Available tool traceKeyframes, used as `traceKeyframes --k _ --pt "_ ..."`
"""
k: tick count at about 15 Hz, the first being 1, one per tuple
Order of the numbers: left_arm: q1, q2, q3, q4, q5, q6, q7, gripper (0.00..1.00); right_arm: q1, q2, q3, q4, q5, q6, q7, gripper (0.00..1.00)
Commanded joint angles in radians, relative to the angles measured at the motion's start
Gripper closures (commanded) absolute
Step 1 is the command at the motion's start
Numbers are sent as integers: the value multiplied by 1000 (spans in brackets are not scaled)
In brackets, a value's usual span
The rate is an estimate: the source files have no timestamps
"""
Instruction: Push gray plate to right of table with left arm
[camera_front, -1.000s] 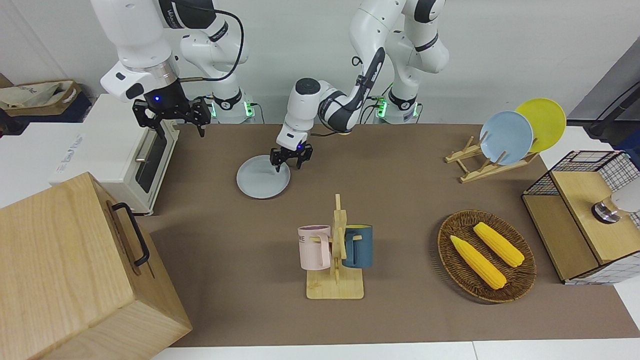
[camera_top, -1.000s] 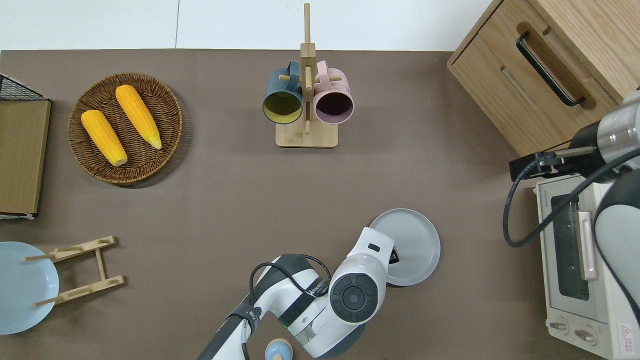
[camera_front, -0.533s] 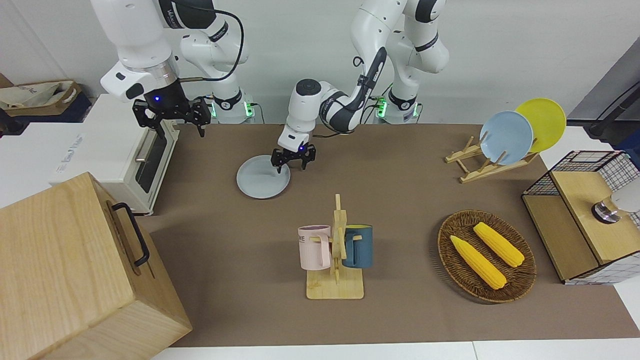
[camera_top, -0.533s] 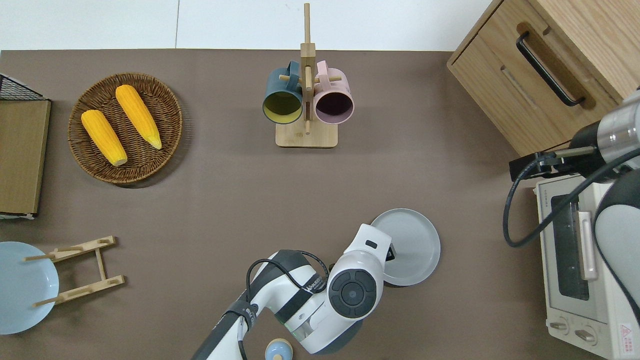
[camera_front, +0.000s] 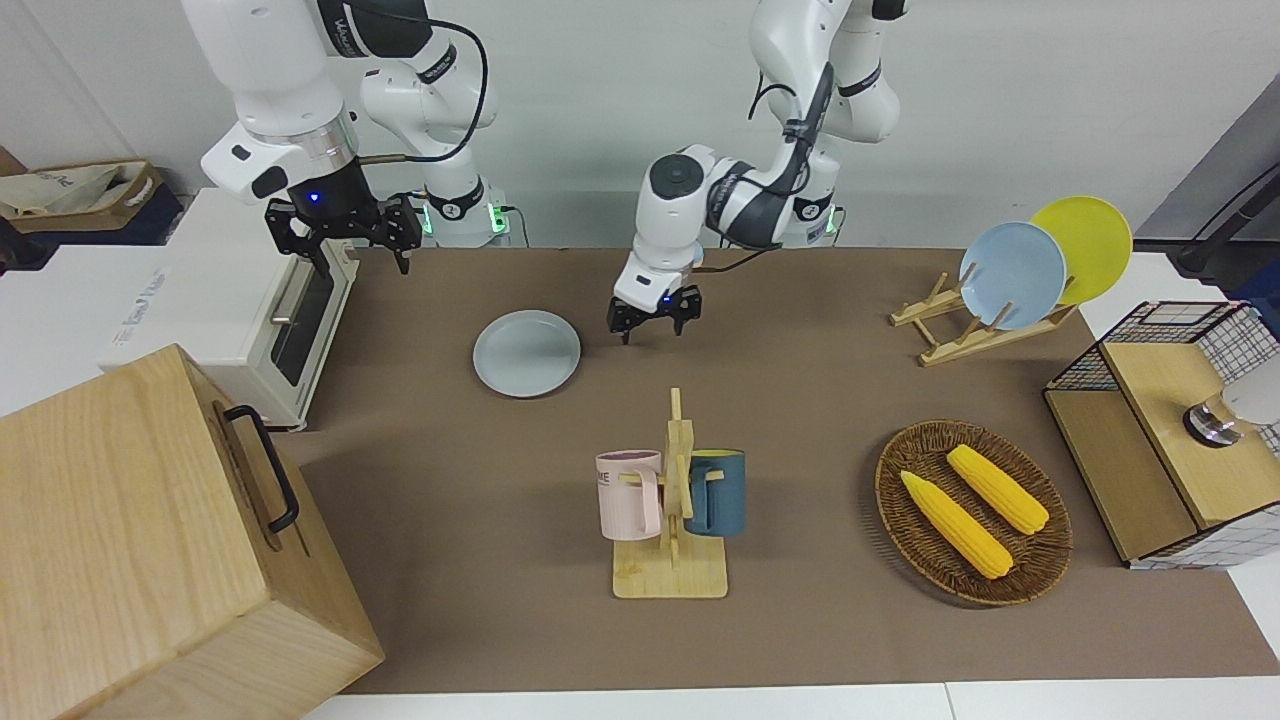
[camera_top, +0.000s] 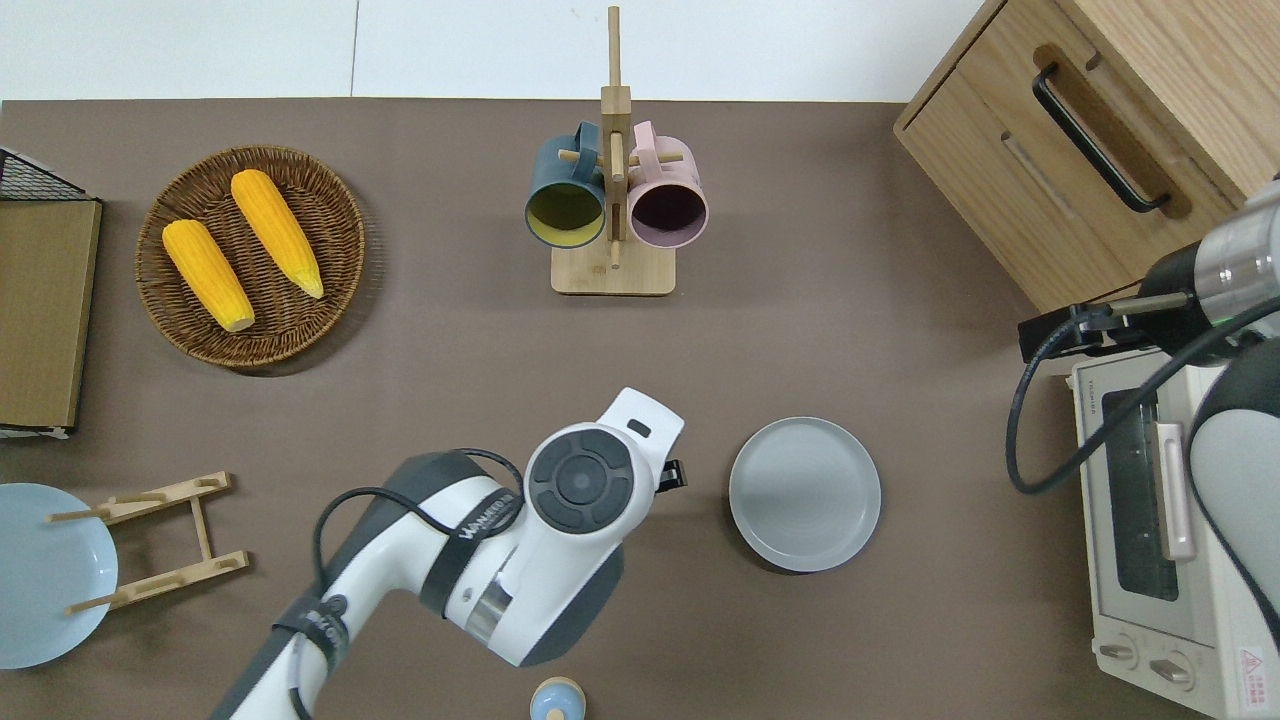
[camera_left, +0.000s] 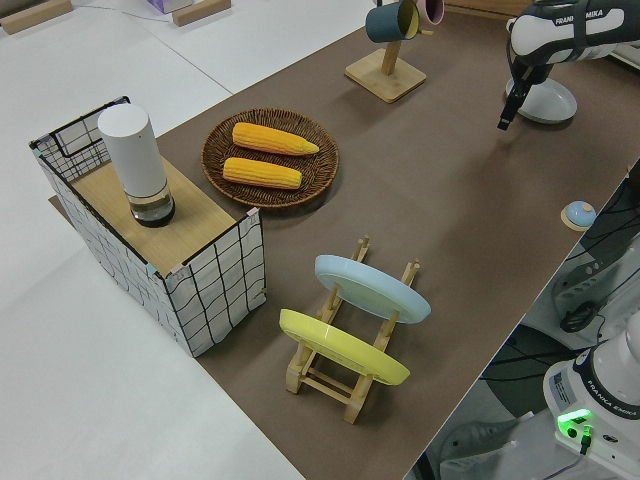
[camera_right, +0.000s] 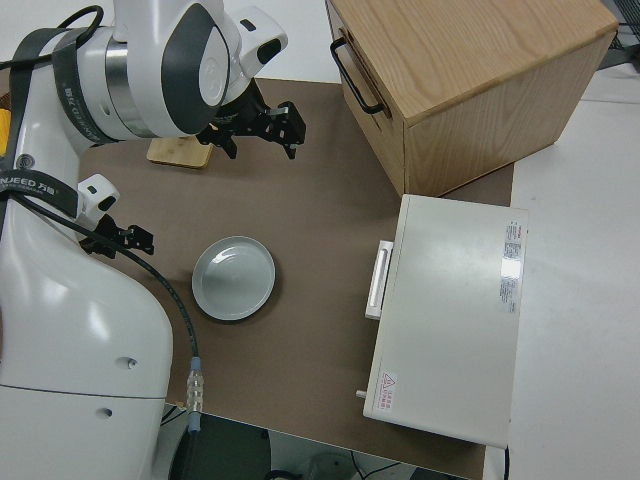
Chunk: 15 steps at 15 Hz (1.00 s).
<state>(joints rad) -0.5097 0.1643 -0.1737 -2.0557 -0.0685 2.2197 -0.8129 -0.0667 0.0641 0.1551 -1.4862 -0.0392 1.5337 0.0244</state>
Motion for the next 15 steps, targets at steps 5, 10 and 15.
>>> traceKeyframes --k 5,10,15 --pt "351 -224 -1 -15 -53 -324 467 9 -1 -6 0 1 7 -10 3 17" --pt "436 -243 45 83 35 -472 629 9 -1 -6 0 1 7 -10 3 17" --pt "439 -264 178 172 62 -566 831 9 -1 -6 0 1 7 -10 3 17"
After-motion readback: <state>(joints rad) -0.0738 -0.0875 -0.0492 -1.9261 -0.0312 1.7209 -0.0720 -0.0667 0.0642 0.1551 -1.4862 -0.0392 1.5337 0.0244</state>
